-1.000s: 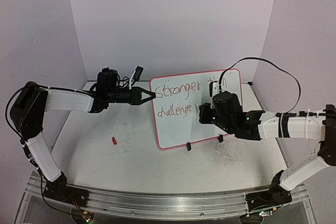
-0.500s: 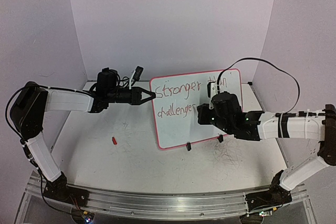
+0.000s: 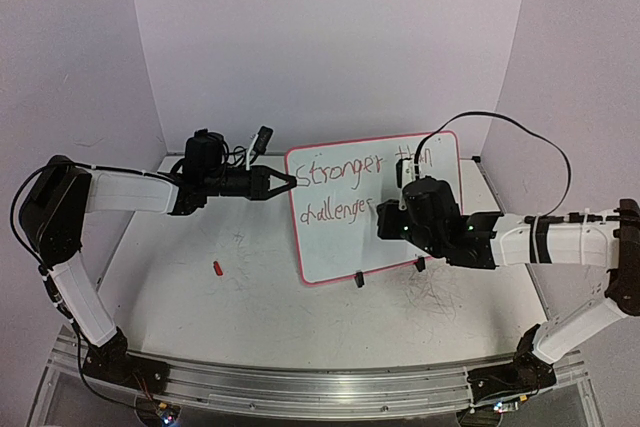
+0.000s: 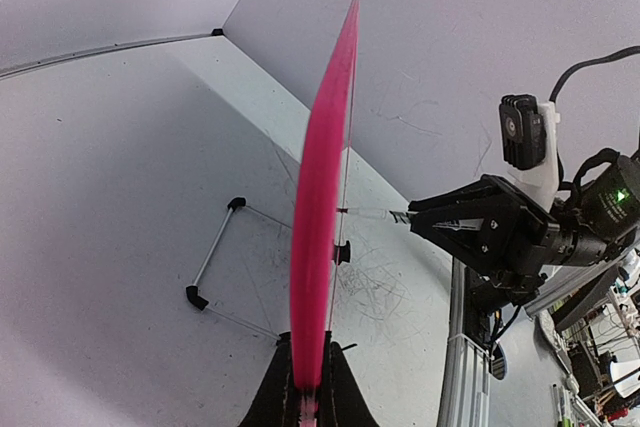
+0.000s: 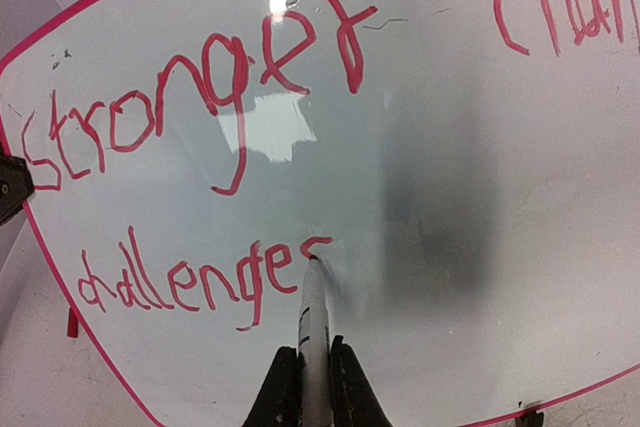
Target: Write a sentence on the whiteboard
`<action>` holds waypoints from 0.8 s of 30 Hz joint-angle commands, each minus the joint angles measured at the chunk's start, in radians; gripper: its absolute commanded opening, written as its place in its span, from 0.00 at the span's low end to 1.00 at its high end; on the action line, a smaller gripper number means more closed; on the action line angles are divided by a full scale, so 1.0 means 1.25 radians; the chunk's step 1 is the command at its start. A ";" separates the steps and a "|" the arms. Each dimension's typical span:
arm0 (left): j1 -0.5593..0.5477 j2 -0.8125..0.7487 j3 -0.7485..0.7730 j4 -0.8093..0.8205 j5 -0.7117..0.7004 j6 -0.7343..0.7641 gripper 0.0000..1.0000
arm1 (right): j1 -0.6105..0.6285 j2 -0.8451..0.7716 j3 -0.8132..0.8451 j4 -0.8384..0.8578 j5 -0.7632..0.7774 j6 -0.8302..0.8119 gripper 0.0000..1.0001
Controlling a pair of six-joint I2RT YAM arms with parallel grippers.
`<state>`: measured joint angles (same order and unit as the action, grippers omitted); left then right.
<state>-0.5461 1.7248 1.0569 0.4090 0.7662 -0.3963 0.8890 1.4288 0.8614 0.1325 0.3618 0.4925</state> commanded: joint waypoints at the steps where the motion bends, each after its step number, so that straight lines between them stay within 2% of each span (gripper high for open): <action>1: -0.006 -0.010 0.009 -0.032 0.016 0.005 0.00 | 0.002 -0.020 -0.013 -0.031 0.035 0.012 0.00; 24: -0.006 -0.006 0.010 -0.032 0.017 0.004 0.00 | 0.027 0.007 0.019 -0.007 0.028 0.019 0.00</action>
<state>-0.5461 1.7248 1.0569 0.4091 0.7670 -0.3962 0.9170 1.4248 0.8402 0.0893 0.3731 0.5102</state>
